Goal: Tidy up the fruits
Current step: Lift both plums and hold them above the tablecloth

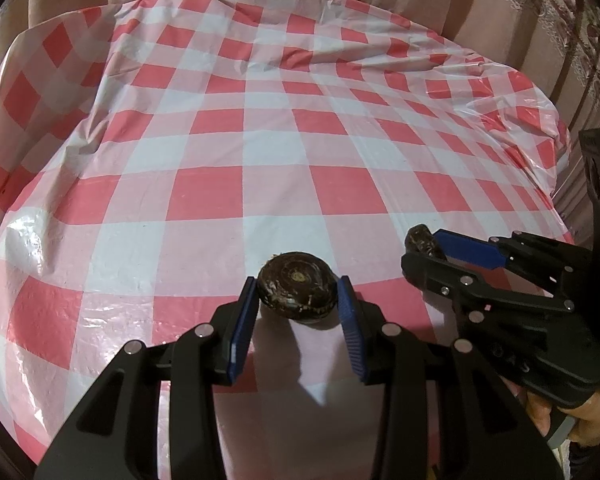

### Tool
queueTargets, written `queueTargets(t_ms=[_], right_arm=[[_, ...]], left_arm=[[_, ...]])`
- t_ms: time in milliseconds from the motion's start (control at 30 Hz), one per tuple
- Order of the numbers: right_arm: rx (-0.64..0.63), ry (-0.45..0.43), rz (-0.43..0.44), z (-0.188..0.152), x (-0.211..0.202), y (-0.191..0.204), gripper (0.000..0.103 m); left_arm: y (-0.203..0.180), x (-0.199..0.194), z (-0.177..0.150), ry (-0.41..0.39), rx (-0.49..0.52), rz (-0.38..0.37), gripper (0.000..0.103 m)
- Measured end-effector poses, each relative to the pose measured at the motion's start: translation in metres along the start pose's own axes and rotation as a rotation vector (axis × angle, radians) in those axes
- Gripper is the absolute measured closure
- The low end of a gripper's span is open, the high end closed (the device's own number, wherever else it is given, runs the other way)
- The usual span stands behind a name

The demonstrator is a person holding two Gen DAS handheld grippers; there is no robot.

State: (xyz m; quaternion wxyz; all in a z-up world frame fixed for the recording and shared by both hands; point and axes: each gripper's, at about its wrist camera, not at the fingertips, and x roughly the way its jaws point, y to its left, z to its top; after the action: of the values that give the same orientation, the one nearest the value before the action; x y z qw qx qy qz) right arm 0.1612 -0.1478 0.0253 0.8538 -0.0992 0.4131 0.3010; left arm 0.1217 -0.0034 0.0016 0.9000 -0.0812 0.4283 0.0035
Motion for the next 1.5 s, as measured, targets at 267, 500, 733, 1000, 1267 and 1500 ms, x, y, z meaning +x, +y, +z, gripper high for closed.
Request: queueTargets(t_ms=[267,500,733,1000,1267,1500], right_arm=[[0.011,0.008,0.006,-0.002,-0.002,-0.001,0.067],[0.03,0.02,0.022,-0.004,-0.001,-0.004,0.056],[0.059,0.024,0.065,-0.003,0.001,-0.01,0.051],[0.048,0.015,0.086,-0.003,-0.001,-0.008,0.067],[0.026,-0.039,0.016,-0.005,-0.018,-0.005,0.067],[0.036,-0.066,-0.025,-0.012,-0.035,-0.013,0.067]], left_arm=[[-0.001,-0.001,0.001,0.0,0.002,0.003,0.063],[-0.001,-0.001,0.0,0.0,0.002,0.003,0.063],[-0.002,-0.001,0.0,0.0,0.004,0.005,0.063],[-0.003,-0.001,0.0,-0.001,0.004,0.006,0.063],[-0.009,-0.007,0.004,-0.015,0.013,0.01,0.063],[-0.023,-0.019,0.003,-0.023,0.045,0.011,0.063]])
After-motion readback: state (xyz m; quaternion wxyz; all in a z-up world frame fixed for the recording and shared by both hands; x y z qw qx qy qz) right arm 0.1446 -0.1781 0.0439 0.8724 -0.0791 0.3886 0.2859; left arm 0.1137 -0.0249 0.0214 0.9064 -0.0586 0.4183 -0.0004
